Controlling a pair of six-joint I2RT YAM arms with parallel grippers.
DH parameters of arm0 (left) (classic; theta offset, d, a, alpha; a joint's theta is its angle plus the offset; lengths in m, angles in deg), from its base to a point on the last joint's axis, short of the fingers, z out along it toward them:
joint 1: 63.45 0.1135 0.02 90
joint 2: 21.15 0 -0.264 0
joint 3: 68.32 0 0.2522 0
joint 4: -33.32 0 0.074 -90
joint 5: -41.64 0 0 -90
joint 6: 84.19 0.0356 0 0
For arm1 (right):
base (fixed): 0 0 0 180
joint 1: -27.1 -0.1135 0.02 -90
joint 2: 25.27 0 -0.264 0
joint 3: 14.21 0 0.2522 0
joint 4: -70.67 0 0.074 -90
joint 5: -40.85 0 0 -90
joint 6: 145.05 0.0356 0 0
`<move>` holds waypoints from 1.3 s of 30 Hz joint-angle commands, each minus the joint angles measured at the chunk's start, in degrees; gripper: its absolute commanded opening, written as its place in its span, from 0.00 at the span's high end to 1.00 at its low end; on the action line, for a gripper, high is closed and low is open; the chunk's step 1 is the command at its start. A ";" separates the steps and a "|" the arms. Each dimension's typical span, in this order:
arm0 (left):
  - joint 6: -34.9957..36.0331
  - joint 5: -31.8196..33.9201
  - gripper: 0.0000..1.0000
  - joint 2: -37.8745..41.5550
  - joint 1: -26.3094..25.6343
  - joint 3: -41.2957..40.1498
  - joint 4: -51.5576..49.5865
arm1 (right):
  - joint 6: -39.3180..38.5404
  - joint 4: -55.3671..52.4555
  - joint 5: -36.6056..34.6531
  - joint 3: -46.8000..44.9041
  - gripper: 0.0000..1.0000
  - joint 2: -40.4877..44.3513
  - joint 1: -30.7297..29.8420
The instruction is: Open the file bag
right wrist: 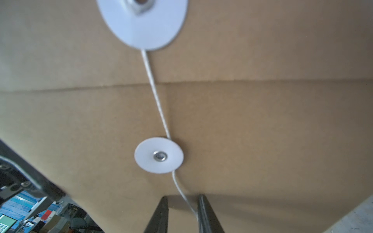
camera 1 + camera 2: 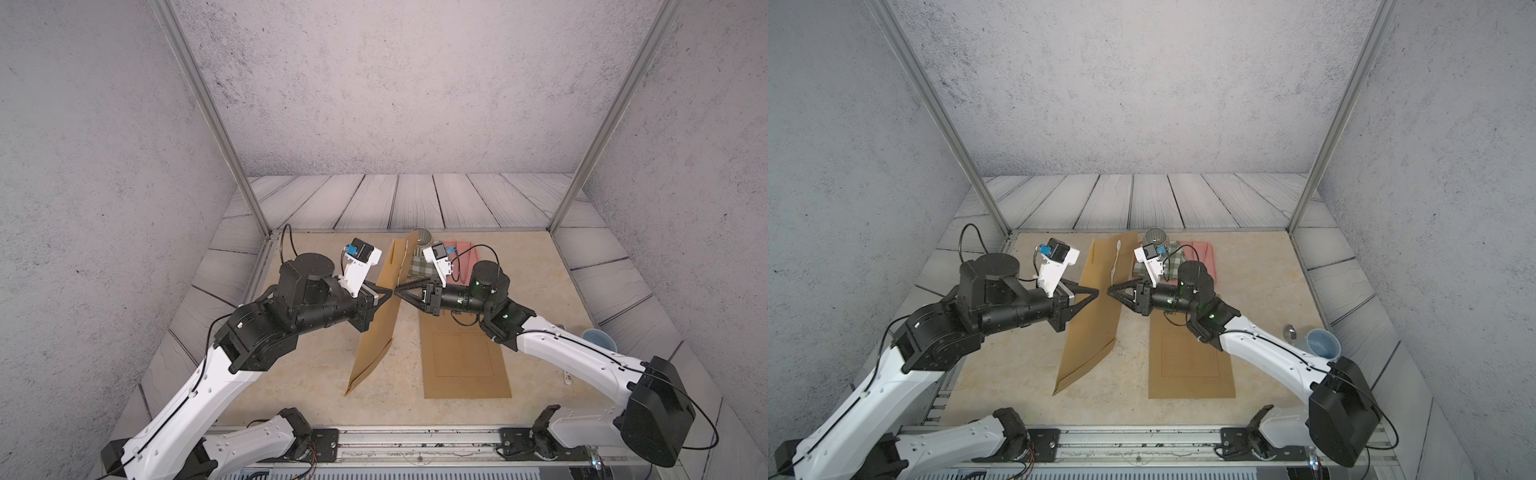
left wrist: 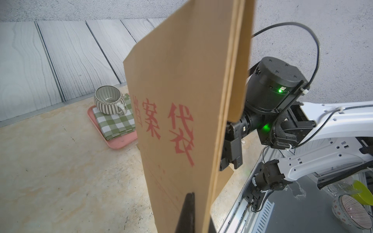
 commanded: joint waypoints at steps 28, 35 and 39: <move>-3.80 7.27 1.00 0.82 0.01 -7.14 6.45 | -15.46 -34.64 -23.47 10.48 1.00 7.45 -0.24; -5.88 5.09 1.00 1.42 0.75 -10.40 9.04 | -17.32 -38.96 -26.84 15.44 1.00 6.11 -0.18; -7.11 4.17 1.00 2.28 1.46 -12.27 10.28 | -18.88 -42.67 -29.52 18.63 1.00 5.12 -0.18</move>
